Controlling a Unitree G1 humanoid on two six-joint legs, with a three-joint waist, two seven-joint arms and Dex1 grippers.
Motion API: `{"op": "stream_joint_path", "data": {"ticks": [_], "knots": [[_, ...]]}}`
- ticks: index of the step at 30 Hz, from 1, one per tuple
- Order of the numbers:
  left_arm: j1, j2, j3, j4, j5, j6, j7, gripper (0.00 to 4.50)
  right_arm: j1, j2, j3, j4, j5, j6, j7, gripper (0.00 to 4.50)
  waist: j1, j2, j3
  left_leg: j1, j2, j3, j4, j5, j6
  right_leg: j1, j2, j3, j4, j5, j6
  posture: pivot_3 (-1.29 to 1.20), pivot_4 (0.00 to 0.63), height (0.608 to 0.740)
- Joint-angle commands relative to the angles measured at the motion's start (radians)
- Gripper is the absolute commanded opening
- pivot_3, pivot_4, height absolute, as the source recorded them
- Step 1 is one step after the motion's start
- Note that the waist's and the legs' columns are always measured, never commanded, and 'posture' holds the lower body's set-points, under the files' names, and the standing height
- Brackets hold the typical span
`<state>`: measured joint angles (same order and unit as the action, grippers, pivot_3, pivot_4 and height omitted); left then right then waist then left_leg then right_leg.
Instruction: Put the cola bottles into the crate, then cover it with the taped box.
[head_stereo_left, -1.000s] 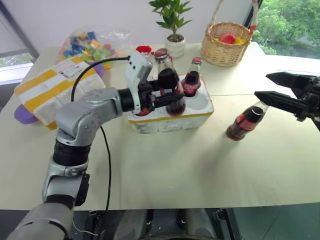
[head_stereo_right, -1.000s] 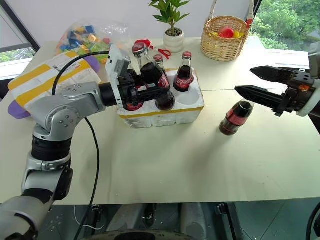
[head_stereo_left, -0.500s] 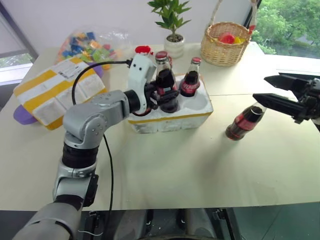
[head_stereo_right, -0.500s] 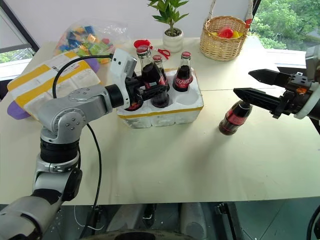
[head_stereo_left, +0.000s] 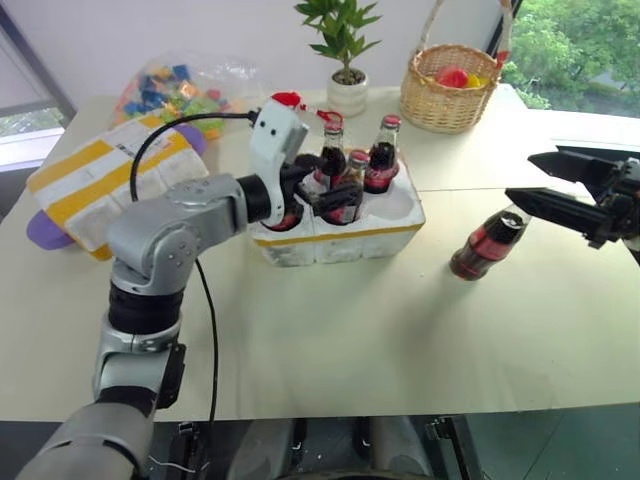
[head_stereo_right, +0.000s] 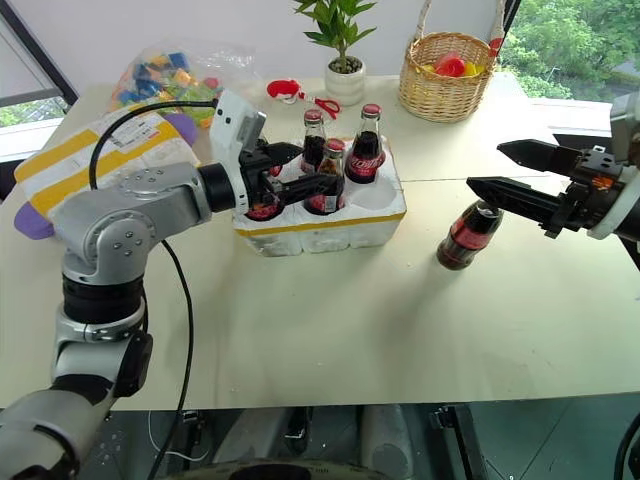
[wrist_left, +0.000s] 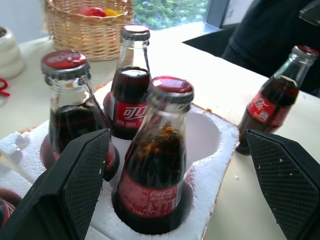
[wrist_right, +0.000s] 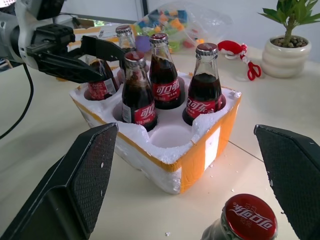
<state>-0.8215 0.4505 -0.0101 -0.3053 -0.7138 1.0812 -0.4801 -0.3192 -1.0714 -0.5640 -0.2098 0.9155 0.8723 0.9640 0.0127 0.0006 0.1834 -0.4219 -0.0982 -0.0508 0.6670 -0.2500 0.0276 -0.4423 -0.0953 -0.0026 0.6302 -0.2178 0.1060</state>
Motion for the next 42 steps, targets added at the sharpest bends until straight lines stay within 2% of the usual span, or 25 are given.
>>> {"op": "stream_joint_path", "data": {"ticks": [1,10,13,16,20,23,28,33,42], "knots": [[-0.03,0.085,0.097,-0.017,-0.061,-0.03,-0.115,4.47,0.006,-0.029,-0.044,0.0,-0.016,-0.028,0.018,4.5,0.0,0.0,0.0,0.0,0.0,0.0,0.0,0.0,0.0,0.0,0.0,0.0,0.0,0.0,0.0,0.0,0.15,0.732],[0.009,0.417,0.284,0.064,-0.306,0.025,-0.544,4.47,0.104,-0.095,-0.138,0.063,-0.092,-0.037,0.078,4.5,0.001,0.0,0.0,0.0,0.0,0.0,0.0,0.0,0.0,0.0,0.0,0.0,-0.001,0.0,0.0,0.0,0.15,0.732],[0.13,0.574,0.301,0.098,-0.288,-0.029,-0.776,4.47,0.171,-0.086,-0.226,0.059,-0.105,-0.01,0.074,4.5,-0.001,0.001,-0.001,0.001,0.0,0.0,-0.001,0.0,0.001,0.001,0.0,0.0,-0.001,0.0,0.0,0.0,0.15,0.732],[0.217,0.651,0.286,0.132,-0.242,-0.101,-0.89,4.47,0.259,-0.062,-0.301,0.026,-0.123,0.01,0.066,4.5,0.002,0.001,0.0,0.002,0.001,0.0,-0.002,-0.002,0.004,0.001,0.0,0.0,-0.001,-0.001,-0.001,0.0,0.15,0.732],[0.32,0.67,0.239,0.144,-0.142,-0.218,-0.938,4.47,0.426,0.035,-0.424,-0.097,-0.086,0.096,0.038,4.5,0.01,0.0,-0.001,0.003,0.001,-0.001,-0.002,-0.004,0.006,0.004,-0.001,0.0,-0.003,-0.002,-0.004,0.0,0.15,0.732],[0.329,0.65,0.215,0.139,-0.12,-0.253,-0.94,4.47,0.485,0.101,-0.436,-0.171,-0.082,0.093,0.002,4.5,0.01,0.001,-0.001,0.003,0.001,-0.001,-0.001,-0.004,0.007,0.004,-0.001,0.0,-0.004,-0.003,-0.004,0.0,0.15,0.732],[0.285,0.586,0.182,0.141,-0.105,-0.274,-0.894,4.47,0.513,0.287,-0.342,-0.33,-0.086,0.066,-0.181,4.5,0.009,0.0,-0.001,0.003,0.001,-0.001,-0.002,-0.004,0.006,0.004,-0.001,0.0,-0.003,-0.002,-0.004,0.0,0.15,0.732],[0.27,0.555,0.173,0.12,-0.112,-0.264,-0.867,4.47,0.495,0.41,-0.233,-0.311,-0.136,-0.019,-0.283,4.5,0.001,0.0,-0.001,0.003,0.001,-0.001,-0.002,-0.004,0.006,0.003,-0.001,0.0,-0.003,-0.001,-0.001,0.0,0.15,0.732],[0.264,0.524,0.173,0.091,-0.125,-0.253,-0.823,4.47,0.388,0.415,-0.072,-0.144,-0.204,-0.123,-0.314,4.5,0.001,0.0,-0.001,0.003,0.001,-0.001,-0.002,-0.004,0.006,0.003,0.0,0.0,-0.002,-0.001,-0.001,0.0,0.15,0.732]]}}
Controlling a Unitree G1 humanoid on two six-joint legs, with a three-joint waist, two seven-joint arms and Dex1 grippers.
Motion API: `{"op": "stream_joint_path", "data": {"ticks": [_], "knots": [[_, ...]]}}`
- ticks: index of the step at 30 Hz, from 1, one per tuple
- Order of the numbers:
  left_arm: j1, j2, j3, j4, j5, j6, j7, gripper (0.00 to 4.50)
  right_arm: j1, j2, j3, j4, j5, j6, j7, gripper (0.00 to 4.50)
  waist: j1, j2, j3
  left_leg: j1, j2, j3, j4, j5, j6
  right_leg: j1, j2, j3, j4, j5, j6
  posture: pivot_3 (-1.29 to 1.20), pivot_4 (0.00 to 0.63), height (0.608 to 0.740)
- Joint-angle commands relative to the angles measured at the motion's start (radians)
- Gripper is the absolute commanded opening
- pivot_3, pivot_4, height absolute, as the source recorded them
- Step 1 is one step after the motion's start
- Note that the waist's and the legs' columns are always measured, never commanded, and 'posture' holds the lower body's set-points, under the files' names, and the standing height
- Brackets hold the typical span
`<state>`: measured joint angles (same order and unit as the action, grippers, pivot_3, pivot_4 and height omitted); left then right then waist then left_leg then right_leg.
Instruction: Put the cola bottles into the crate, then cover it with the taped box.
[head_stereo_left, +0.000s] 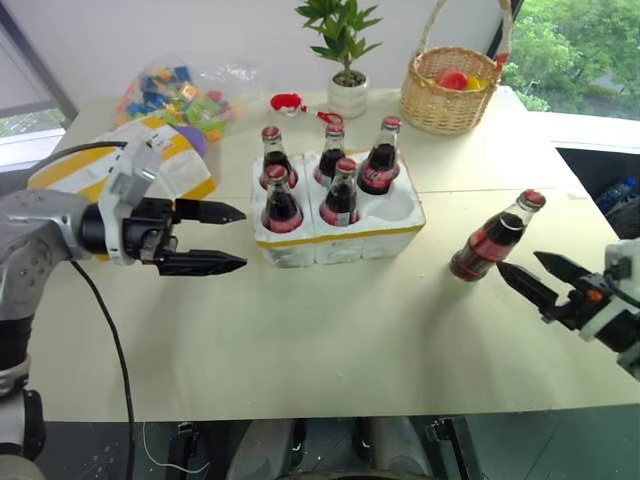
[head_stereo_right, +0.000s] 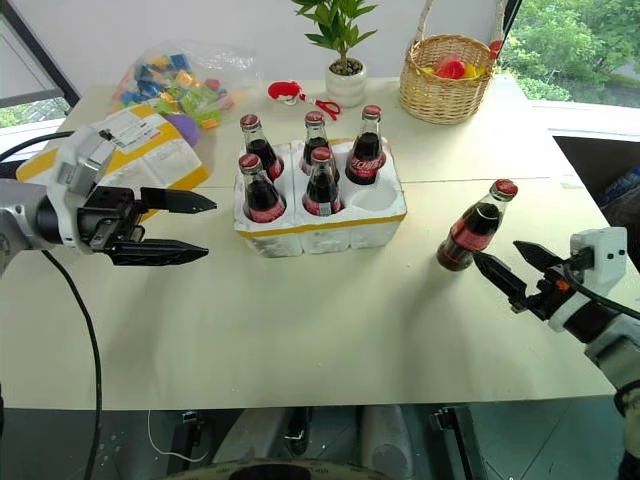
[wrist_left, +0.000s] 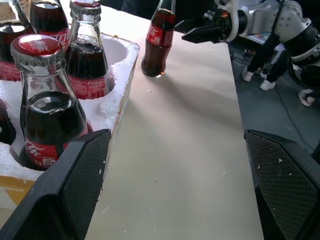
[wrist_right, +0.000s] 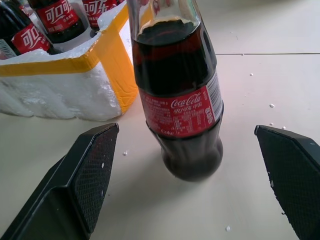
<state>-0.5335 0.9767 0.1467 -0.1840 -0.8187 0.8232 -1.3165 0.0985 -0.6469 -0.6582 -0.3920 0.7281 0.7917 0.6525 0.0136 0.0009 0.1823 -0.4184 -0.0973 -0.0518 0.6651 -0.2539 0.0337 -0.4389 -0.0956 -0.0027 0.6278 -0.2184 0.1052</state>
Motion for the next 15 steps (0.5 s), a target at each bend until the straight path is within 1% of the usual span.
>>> {"op": "stream_joint_path", "data": {"ticks": [1,15], "knots": [[-0.021,-0.001,0.023,-0.032,-0.03,0.014,0.016,4.47,-0.04,-0.01,0.033,0.047,-0.017,-0.046,-0.004,4.5,0.0,0.0,0.0,0.0,0.0,0.0,0.0,0.0,0.0,0.0,0.0,0.0,0.0,0.0,0.0,0.0,0.15,0.732],[0.009,-0.002,0.023,-0.078,-0.05,0.022,0.047,4.47,-0.248,0.02,0.208,0.281,-0.074,-0.149,-0.003,4.5,-0.001,0.0,0.0,0.001,0.0,0.0,0.0,0.0,0.0,0.0,0.0,0.0,0.001,0.0,0.0,0.0,0.15,0.732]]}}
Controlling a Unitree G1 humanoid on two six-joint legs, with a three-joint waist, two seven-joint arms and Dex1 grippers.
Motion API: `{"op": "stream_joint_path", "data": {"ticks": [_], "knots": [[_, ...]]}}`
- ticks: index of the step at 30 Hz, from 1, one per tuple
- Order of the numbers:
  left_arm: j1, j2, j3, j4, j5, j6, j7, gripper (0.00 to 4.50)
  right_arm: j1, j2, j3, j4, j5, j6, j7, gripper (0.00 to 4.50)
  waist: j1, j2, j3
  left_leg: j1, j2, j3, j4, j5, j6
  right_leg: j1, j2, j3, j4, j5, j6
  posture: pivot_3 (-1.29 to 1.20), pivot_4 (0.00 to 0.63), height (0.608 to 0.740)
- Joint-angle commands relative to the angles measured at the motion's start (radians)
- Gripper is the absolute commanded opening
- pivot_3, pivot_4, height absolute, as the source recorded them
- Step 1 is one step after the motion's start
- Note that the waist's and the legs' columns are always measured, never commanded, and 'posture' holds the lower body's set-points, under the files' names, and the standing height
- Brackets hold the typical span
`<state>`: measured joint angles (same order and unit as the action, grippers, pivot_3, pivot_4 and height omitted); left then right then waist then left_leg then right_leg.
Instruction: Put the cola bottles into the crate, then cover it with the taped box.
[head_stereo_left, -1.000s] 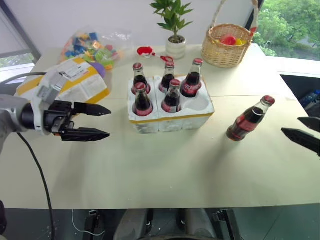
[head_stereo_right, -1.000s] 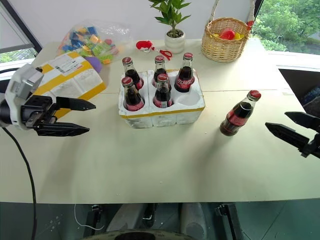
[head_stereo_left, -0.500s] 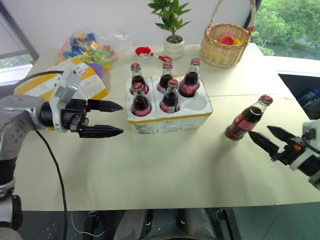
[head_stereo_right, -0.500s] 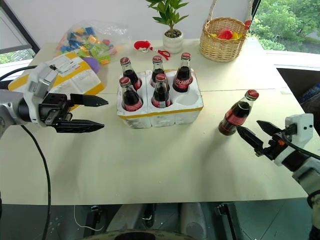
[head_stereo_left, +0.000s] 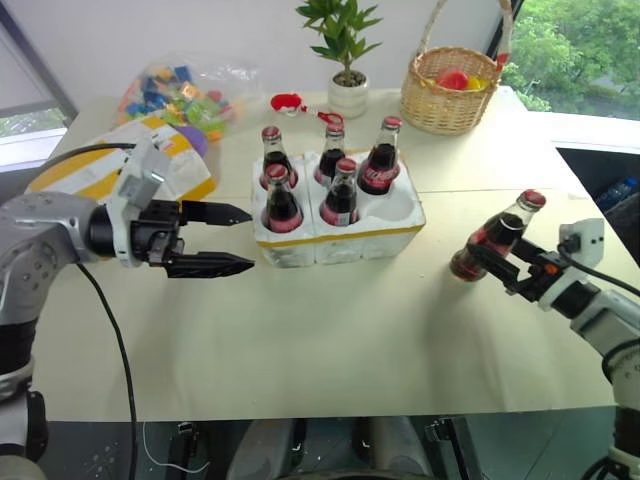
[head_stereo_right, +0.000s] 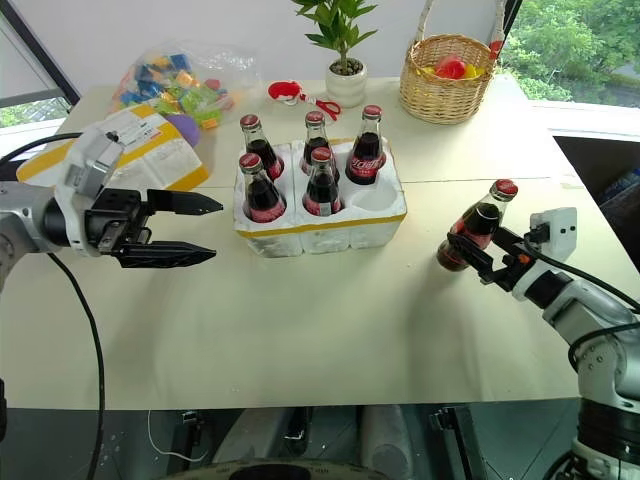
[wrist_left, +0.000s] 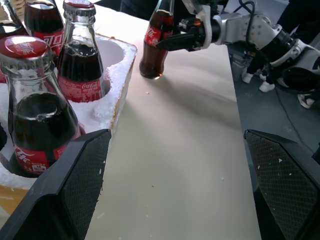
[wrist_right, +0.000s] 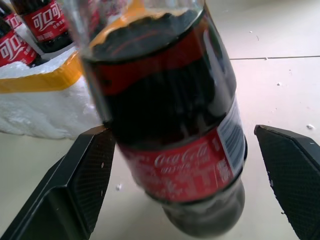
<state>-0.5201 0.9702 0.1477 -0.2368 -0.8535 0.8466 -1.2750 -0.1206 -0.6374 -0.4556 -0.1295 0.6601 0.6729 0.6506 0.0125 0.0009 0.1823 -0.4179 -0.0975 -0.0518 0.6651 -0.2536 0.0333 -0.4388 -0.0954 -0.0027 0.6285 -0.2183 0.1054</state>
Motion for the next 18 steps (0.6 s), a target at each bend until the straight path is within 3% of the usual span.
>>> {"op": "stream_joint_path", "data": {"ticks": [1,5,10,18], "knots": [[-0.005,0.003,0.02,-0.027,-0.016,0.0,0.009,4.5,-0.038,0.015,0.007,0.027,-0.002,-0.037,0.002,4.24,0.0,0.0,0.0,0.0,0.0,0.0,0.0,0.0,0.0,0.0,0.0,0.0,0.0,0.0,0.0,0.0,0.15,0.732],[-0.004,0.004,0.022,-0.031,-0.021,-0.001,0.016,4.5,-0.036,0.009,-0.006,-0.025,0.03,-0.029,0.017,2.89,0.0,0.0,0.0,0.0,0.0,0.0,0.0,0.0,0.0,0.0,0.0,0.0,0.0,0.0,0.0,0.0,0.15,0.732],[-0.002,0.003,0.026,-0.028,-0.021,-0.002,0.024,4.5,-0.078,-0.032,-0.05,-0.114,0.091,0.001,0.015,2.89,-0.001,0.002,0.001,0.0,0.0,0.0,-0.001,0.0,0.0,-0.001,0.0,0.0,0.0,0.0,0.0,0.0,0.15,0.732],[0.005,-0.004,0.027,-0.034,-0.022,-0.005,0.041,4.5,-0.367,-0.037,-0.018,-0.131,0.26,0.106,-0.061,2.89,-0.006,0.002,0.001,-0.001,0.0,0.0,-0.002,0.001,-0.001,-0.003,0.0,0.0,0.001,0.0,0.0,0.0,0.15,0.732]]}}
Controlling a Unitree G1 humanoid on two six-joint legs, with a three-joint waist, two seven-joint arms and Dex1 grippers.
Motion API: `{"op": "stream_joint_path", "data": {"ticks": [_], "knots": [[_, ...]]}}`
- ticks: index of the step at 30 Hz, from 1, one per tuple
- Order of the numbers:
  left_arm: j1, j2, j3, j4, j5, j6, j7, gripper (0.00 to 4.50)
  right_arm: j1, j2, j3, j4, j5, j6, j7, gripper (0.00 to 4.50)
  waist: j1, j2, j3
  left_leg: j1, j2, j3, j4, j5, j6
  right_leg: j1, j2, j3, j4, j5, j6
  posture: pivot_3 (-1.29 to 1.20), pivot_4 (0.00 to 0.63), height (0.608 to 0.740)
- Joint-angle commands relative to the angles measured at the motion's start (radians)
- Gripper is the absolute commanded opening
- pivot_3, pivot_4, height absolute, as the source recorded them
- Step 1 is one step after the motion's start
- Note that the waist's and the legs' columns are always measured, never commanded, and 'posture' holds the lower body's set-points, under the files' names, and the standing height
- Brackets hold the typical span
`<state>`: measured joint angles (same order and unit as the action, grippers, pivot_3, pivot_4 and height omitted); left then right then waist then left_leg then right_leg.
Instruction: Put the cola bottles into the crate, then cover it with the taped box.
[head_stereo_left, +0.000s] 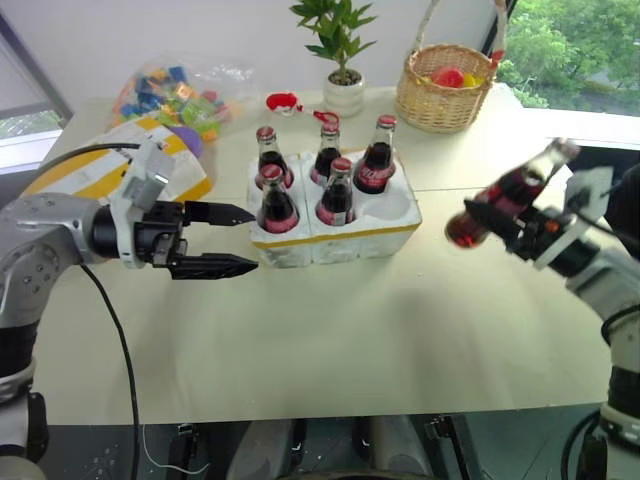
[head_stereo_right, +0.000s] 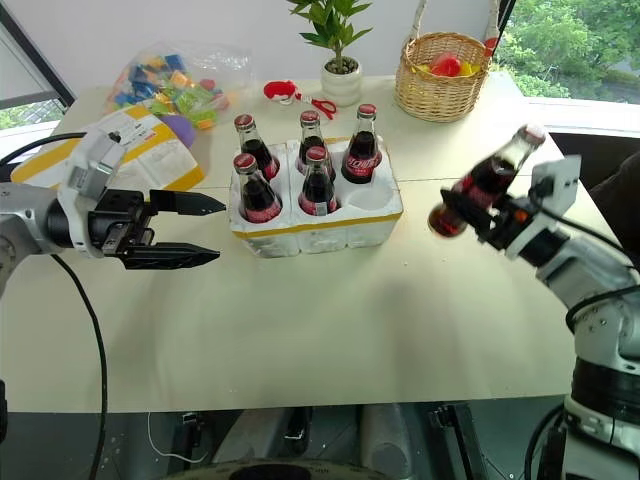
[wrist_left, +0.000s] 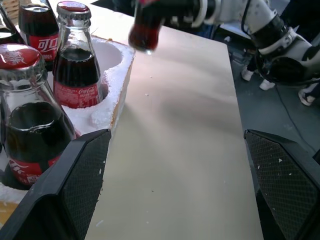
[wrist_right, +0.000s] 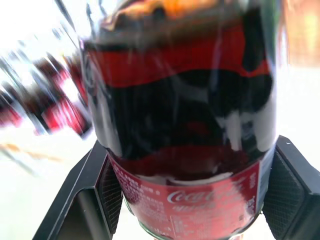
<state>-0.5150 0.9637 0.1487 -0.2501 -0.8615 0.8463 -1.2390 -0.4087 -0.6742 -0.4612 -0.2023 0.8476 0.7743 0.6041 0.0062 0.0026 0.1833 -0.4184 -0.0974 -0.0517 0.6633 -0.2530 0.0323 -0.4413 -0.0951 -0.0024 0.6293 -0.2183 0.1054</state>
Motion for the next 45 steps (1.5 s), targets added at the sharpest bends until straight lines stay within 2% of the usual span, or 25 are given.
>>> {"op": "stream_joint_path", "data": {"ticks": [1,8,21,22,24,27,32,36,40,43,45], "knots": [[0.001,0.0,0.028,-0.021,-0.014,-0.005,0.009,4.5,-0.115,0.009,0.011,-0.05,0.075,0.009,-0.018,2.89,0.001,0.0,0.0,0.0,0.0,0.0,0.0,0.0,0.0,0.0,0.0,0.0,0.0,0.0,0.0,0.0,0.15,0.732],[0.012,-0.004,0.04,-0.032,-0.016,-0.007,0.032,4.5,-0.245,0.081,0.211,0.06,-0.049,-0.045,0.009,2.89,0.006,0.0,0.0,0.0,0.0,0.0,0.0,0.0,0.0,0.0,0.0,0.0,0.0,0.0,0.0,0.0,0.15,0.732],[0.044,-0.002,0.075,-0.055,-0.028,-0.011,0.075,4.5,-0.226,0.101,0.466,0.239,-0.345,-0.21,0.161,2.89,0.002,0.0,0.0,-0.002,-0.001,0.0,0.0,0.003,-0.005,-0.002,0.0,0.0,0.0,0.0,0.0,0.0,0.15,0.732],[0.045,-0.002,0.075,-0.054,-0.026,-0.013,0.078,4.5,-0.23,0.11,0.476,0.253,-0.357,-0.212,0.162,3.91,0.001,-0.001,0.0,-0.002,-0.001,0.0,0.0,0.003,-0.005,-0.002,0.0,0.0,0.0,0.0,0.0,0.0,0.15,0.732],[0.048,-0.001,0.075,-0.053,-0.013,-0.024,0.087,4.5,-0.238,0.118,0.481,0.265,-0.378,-0.221,0.162,4.46,-0.001,-0.001,0.0,-0.001,-0.001,0.0,0.0,0.003,-0.004,-0.001,0.0,0.0,0.0,0.0,0.0,0.0,0.15,0.732],[0.065,0.006,0.091,-0.035,0.019,-0.043,0.115,4.5,-0.241,0.105,0.446,0.244,-0.369,-0.203,0.162,4.46,-0.002,-0.001,0.0,-0.001,-0.001,0.0,0.0,0.003,-0.005,-0.001,0.0,0.0,0.001,0.0,0.0,0.0,0.15,0.732],[0.179,0.044,0.205,0.033,0.183,-0.139,0.238,4.5,-0.176,-0.021,0.285,0.084,-0.246,-0.095,0.202,4.46,0.005,-0.001,0.0,-0.001,-0.001,0.0,0.0,0.003,-0.005,-0.001,0.0,0.0,0.001,0.0,0.0,0.0,0.15,0.732],[0.347,0.089,0.31,0.1,0.404,-0.312,0.34,4.5,-0.135,-0.147,0.098,-0.03,-0.069,0.042,0.245,4.46,0.006,0.0,0.0,-0.002,-0.001,0.0,-0.001,0.0,0.0,-0.002,-0.001,0.0,-0.001,0.0,0.0,0.0,0.15,0.732],[0.47,0.09,0.413,0.164,0.546,-0.435,0.425,4.5,-0.094,-0.238,-0.029,-0.056,0.046,0.14,0.266,4.46,0.006,-0.001,-0.001,-0.001,0.0,0.0,-0.002,-0.001,0.001,-0.001,-0.001,0.0,-0.002,0.0,-0.001,0.0,0.15,0.732],[0.619,0.11,0.45,0.233,0.695,-0.604,0.439,4.5,-0.04,-0.297,-0.077,-0.059,0.058,0.15,0.301,4.46,0.005,-0.001,-0.001,-0.001,0.0,0.0,-0.002,-0.001,0.001,0.0,-0.001,0.0,-0.003,-0.002,-0.003,0.0,0.15,0.732],[0.701,0.138,0.425,0.317,0.806,-0.755,0.461,4.5,-0.015,-0.319,-0.072,-0.046,0.021,0.114,0.308,4.46,0.005,0.0,-0.001,-0.001,0.0,0.001,-0.003,-0.002,0.002,0.0,-0.002,0.001,-0.004,-0.002,-0.004,0.0,0.15,0.732]]}}
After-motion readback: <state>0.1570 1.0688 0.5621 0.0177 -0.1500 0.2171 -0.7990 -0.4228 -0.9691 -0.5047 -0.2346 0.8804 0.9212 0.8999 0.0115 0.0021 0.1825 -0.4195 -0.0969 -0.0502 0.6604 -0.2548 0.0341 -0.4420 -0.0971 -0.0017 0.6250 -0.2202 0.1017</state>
